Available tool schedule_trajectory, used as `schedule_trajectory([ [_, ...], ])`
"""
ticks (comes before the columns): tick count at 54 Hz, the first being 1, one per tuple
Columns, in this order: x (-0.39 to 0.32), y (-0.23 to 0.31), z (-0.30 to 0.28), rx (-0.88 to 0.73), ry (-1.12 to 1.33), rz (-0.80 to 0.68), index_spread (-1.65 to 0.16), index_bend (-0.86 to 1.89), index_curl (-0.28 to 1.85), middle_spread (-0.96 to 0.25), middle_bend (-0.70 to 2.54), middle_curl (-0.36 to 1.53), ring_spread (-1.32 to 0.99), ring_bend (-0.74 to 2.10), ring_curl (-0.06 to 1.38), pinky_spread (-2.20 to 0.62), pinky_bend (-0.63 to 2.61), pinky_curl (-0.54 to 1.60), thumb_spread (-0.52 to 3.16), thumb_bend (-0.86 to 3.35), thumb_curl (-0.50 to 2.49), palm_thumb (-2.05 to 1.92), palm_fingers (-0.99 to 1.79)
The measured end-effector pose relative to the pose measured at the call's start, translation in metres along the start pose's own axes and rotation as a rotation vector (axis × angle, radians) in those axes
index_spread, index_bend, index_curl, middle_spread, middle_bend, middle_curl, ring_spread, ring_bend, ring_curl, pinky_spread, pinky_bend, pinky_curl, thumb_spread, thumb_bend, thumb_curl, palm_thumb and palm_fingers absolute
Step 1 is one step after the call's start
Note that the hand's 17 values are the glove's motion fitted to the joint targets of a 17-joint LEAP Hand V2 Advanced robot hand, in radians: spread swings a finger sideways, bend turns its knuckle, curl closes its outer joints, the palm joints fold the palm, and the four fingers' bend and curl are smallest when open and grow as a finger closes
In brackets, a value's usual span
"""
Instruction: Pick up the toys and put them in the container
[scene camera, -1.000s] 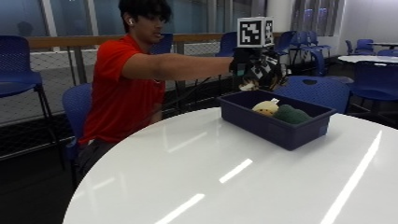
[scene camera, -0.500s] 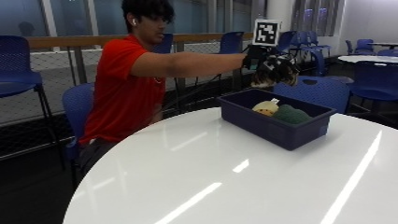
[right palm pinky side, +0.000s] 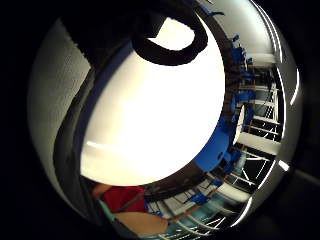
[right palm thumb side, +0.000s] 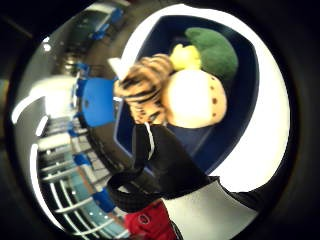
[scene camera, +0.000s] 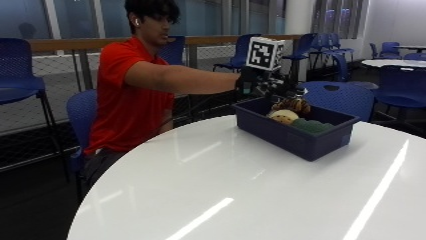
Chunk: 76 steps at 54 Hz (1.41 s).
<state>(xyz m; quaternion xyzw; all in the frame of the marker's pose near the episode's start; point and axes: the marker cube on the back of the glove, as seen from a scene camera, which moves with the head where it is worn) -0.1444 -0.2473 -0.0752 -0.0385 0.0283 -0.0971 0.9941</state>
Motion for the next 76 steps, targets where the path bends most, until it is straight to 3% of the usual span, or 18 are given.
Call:
schedule_trajectory([
  [2, 0.008, 0.007, 0.006, -0.007, -0.007, -0.005, -0.37, 0.12, 0.42, -0.06, 0.13, 0.3, 0.02, 0.23, 0.3, 0.02, 1.14, 0.39, 1.14, -0.06, 0.42, -0.07, -0.23],
  [7, 0.034, 0.02, 0.021, -0.031, -0.071, 0.14, -0.37, 0.13, 0.39, -0.06, 0.12, 0.29, 0.03, 0.2, 0.29, 0.04, 1.09, 0.37, 1.14, -0.06, 0.38, -0.07, -0.22],
  [32, 0.168, 0.126, 0.067, -0.004, -0.13, 0.352, -0.37, 0.16, 0.33, -0.07, 0.13, 0.24, 0.03, 0.15, 0.25, 0.07, 0.95, 0.33, 1.15, -0.04, 0.27, -0.05, -0.17],
  [49, 0.213, 0.162, 0.081, -0.002, -0.144, 0.387, -0.38, 0.17, 0.33, -0.07, 0.13, 0.22, 0.02, 0.16, 0.22, 0.07, 0.92, 0.32, 1.17, -0.04, 0.26, -0.03, -0.16],
  [76, 0.225, 0.186, 0.071, 0.036, -0.158, 0.368, -0.38, 0.18, 0.35, -0.08, 0.13, 0.21, 0.01, 0.16, 0.2, 0.07, 0.88, 0.32, 1.19, -0.03, 0.25, -0.03, -0.14],
])
